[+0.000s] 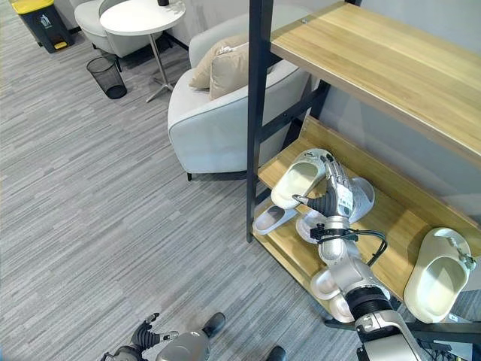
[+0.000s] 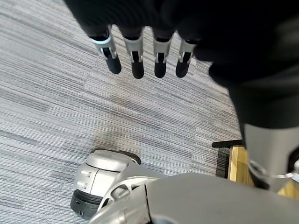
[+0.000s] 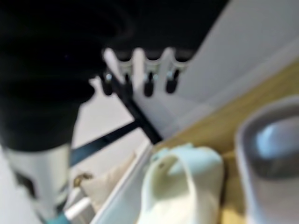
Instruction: Arrange the slippers neatly on the shoe rack.
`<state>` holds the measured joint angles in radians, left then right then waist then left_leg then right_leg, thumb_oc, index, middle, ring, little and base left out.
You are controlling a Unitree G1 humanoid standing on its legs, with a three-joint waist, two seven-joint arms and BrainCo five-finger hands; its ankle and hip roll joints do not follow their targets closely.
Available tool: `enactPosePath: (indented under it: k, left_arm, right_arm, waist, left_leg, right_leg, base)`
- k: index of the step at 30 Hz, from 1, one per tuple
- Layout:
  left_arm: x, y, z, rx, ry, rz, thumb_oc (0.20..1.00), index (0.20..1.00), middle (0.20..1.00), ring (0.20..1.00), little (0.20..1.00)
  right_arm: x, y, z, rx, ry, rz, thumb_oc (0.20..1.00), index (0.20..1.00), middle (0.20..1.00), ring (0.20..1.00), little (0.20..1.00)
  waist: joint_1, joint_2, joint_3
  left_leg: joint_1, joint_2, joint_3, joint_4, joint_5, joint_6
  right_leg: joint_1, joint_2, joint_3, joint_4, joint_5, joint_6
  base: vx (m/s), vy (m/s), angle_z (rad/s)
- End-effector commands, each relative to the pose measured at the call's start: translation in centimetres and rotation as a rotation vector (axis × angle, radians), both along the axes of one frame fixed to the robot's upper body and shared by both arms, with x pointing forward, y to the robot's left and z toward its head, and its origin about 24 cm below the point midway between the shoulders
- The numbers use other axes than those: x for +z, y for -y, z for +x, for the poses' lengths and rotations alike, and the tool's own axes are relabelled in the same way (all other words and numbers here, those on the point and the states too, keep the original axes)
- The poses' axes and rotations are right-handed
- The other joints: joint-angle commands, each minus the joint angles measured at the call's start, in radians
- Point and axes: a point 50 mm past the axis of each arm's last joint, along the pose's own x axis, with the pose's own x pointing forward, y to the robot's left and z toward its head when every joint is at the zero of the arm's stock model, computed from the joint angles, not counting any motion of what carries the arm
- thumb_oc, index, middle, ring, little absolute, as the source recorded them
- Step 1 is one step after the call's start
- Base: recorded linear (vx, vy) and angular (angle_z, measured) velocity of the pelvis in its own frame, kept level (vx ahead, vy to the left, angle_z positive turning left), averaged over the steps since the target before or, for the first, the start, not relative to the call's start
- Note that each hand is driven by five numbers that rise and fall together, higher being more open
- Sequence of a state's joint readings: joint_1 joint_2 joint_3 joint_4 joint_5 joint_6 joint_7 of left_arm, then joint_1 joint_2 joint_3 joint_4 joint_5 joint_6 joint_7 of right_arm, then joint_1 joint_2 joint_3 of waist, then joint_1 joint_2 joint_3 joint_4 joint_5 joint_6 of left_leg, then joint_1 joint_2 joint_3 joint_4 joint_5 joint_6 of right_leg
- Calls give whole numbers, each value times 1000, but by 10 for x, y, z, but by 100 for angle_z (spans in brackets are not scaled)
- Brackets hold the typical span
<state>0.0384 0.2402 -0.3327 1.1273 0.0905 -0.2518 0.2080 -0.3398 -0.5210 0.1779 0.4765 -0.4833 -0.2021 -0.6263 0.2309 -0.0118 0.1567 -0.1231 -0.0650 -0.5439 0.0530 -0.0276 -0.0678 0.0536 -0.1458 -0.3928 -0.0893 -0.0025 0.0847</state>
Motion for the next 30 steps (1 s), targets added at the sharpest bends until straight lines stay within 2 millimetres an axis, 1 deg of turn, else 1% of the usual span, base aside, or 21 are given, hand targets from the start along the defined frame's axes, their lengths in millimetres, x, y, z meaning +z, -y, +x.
enactPosePath:
  k: [1,9,11,16,17,18,23,30]
  left_arm:
    - [-12,10,-34,-75,-118,17,1000,1000,1000,1000,1000]
    - [-13,10,-36,-66,-125,8,1000,1000,1000,1000,1000]
    - [-13,11,-37,-63,-130,6,1000,1000,1000,1000,1000]
    - [-14,9,-40,-56,-138,12,1000,1000,1000,1000,1000]
    - [-14,8,-41,-56,-141,13,1000,1000,1000,1000,1000]
    - [-14,8,-42,-58,-143,16,1000,1000,1000,1000,1000]
    - [-14,8,-41,-62,-142,22,1000,1000,1000,1000,1000]
    - [-14,10,-40,-56,-134,23,1000,1000,1000,1000,1000]
  right_arm:
    - [14,13,-13,-22,88,-93,1000,1000,1000,1000,1000]
    - [1,38,-21,-123,2,-172,1000,1000,1000,1000,1000]
    - [-7,47,-24,-175,-31,-169,1000,1000,1000,1000,1000]
    - [-10,56,-24,-222,-42,-142,1000,1000,1000,1000,1000]
    - [-10,59,-24,-236,-45,-151,1000,1000,1000,1000,1000]
    - [-10,66,-26,-271,-47,-196,1000,1000,1000,1000,1000]
    - [-13,70,-24,-313,-52,-190,1000,1000,1000,1000,1000]
    - [-19,75,-21,-368,-66,-96,1000,1000,1000,1000,1000]
  waist:
    - [-1,-12,-59]
    - [-4,-24,-67]
    - [-7,-24,-69]
    - [-10,-23,-69]
    - [-11,-23,-69]
    - [-10,-22,-68]
    - [-8,-19,-63]
    - [-5,-13,-49]
  left_leg:
    - [-15,59,48,-90,50,-6]
    - [-10,65,54,-102,50,-8]
    - [-9,66,55,-105,51,-8]
    - [-11,65,58,-104,49,-7]
    - [-10,65,58,-105,49,-7]
    - [-10,65,58,-104,48,-7]
    - [-14,64,60,-104,49,-7]
    - [-35,55,59,-98,52,-3]
  right_leg:
    - [43,-47,31,96,-77,44]
    - [45,-45,34,85,-68,45]
    - [45,-42,32,82,-68,46]
    - [42,-42,37,78,-66,47]
    - [42,-43,39,78,-66,47]
    - [42,-43,39,78,-65,48]
    - [38,-44,40,76,-62,50]
    - [22,-49,42,73,-58,51]
  base:
    - [36,12,4]
    - [5,2,0]
    - [0,0,0]
    - [0,0,0]
    - [0,0,0]
    - [0,0,0]
    - [0,0,0]
    - [0,0,0]
